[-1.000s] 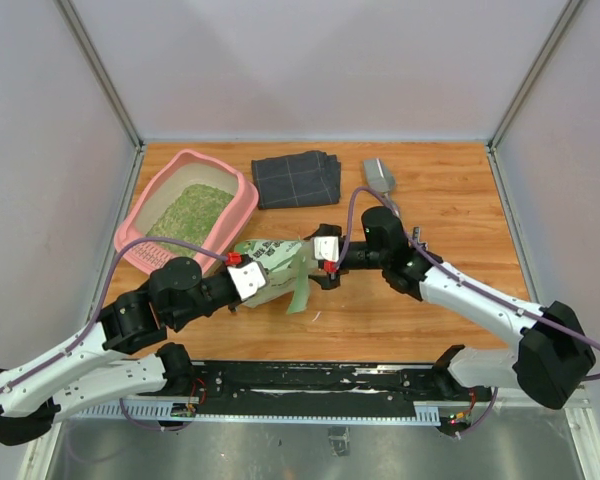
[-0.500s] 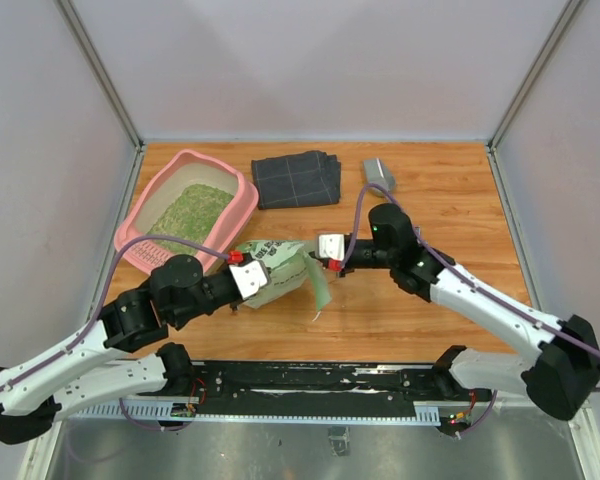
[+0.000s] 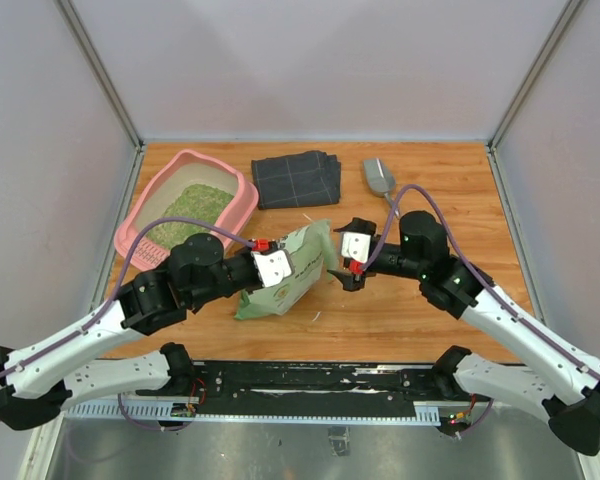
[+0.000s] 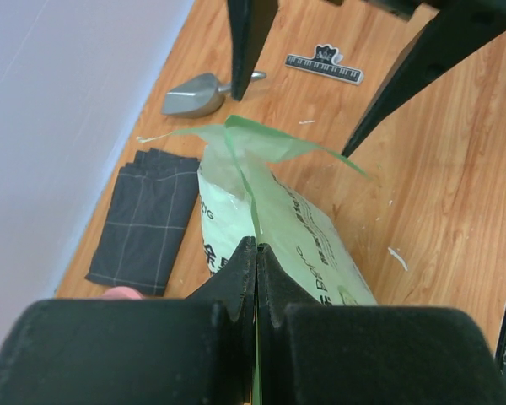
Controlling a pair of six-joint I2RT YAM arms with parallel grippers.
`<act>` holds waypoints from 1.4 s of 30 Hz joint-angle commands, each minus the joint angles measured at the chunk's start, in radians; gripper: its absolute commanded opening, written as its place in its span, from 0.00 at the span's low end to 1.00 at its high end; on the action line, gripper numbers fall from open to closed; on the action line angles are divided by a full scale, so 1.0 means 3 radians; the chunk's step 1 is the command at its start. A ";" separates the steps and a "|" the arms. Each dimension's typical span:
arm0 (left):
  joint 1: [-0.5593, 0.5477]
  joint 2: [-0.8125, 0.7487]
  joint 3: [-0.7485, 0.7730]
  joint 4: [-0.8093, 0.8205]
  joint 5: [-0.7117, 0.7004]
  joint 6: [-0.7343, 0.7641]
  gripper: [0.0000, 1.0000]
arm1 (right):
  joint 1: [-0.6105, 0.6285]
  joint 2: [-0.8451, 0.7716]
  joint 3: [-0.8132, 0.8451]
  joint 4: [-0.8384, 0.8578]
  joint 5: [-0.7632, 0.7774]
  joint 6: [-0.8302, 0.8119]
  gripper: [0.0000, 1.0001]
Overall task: Fill the litter box with clean litter
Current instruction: Close the cat litter bag at the center of the board.
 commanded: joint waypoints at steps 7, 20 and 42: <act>-0.0008 -0.0282 0.0241 0.0259 0.0315 0.0180 0.00 | -0.0370 0.0597 0.0487 -0.0321 -0.0568 -0.0407 0.99; -0.0006 -0.0329 0.0252 0.0128 0.0249 0.0309 0.00 | -0.0951 0.0783 0.0801 -0.0589 -0.1009 -0.0503 0.92; -0.0007 -0.0378 0.0296 -0.0032 0.0533 0.0498 0.00 | -0.0458 0.1722 0.1220 -0.0517 -0.2027 -0.0633 0.76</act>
